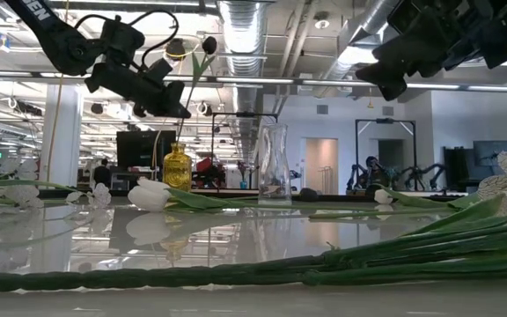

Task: Sort flowers into vase by color
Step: Put the bottom black flower into the yellow flower vase

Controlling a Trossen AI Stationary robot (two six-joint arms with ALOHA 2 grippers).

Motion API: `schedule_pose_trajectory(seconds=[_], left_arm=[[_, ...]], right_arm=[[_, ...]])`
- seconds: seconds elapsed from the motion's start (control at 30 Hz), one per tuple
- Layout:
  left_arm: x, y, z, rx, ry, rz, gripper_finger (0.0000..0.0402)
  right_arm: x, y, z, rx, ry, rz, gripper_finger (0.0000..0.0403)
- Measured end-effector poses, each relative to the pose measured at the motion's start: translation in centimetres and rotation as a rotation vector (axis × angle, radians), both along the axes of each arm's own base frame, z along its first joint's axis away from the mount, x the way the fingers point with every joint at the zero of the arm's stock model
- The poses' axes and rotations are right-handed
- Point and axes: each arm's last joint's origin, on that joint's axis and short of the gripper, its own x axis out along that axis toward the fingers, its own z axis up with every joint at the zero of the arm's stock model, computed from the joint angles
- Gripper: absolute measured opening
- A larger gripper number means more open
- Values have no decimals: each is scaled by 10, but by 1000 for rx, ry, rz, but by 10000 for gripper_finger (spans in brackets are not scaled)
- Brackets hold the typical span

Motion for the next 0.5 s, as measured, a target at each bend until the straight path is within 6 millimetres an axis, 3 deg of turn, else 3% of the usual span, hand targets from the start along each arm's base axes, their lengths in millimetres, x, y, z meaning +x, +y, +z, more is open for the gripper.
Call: schedule_pose_trajectory(seconds=[0.3, 0.5], left_arm=[[0, 0, -1, -12, 6, 1, 3], [-1, -1, -8, -54, 72, -4, 33]], right_arm=[[0, 0, -1, -3, 13, 2, 234], [-1, 0, -3, -2, 31, 3, 234]])
